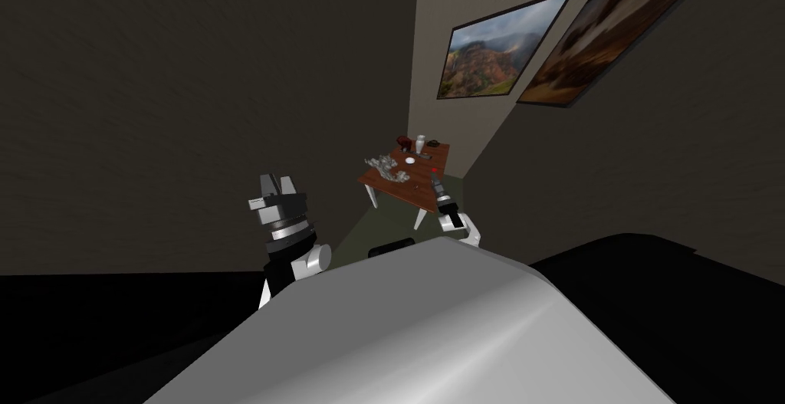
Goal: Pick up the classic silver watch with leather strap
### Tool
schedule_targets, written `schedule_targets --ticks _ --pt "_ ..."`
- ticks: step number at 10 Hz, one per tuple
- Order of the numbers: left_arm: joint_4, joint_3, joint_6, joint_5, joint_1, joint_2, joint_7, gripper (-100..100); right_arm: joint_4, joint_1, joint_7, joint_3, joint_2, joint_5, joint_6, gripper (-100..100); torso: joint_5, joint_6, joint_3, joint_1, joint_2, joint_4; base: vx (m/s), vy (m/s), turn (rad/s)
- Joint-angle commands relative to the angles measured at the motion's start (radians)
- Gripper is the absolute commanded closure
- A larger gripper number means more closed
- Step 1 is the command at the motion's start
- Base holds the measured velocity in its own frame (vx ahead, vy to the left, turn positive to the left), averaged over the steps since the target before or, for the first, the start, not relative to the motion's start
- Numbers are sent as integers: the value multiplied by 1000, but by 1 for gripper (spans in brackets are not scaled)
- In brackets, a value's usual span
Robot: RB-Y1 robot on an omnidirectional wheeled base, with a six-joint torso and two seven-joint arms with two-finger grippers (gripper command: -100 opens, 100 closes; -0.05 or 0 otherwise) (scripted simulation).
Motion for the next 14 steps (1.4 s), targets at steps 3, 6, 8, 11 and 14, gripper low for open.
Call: schedule_targets --ticks 3,6,8,11,14 --pt "0 0 0 0 0 0 0 0 102 -34 47 -22 -3 36 2 -100 0 0 0 1 0 0 -21 32 -25" --pt "0 0 0 0 0 0 0 0 196 -65 97 -43 -7 75 13 -100 0 0 0 2 0 0 -15 54 -21" --pt "0 0 0 0 0 0 0 0 251 -81 124 -53 -9 95 19 -100 0 0 0 2 -1 0 -8 46 -11" --pt "0 0 0 0 0 0 0 0 320 -96 151 -64 -11 116 24 -100 0 0 -1 1 -2 0 11 31 -6" --pt "0 0 0 0 0 0 0 0 403 -128 210 -86 -13 160 33 -100 0 0 -1 1 -2 -1 21 36 0"
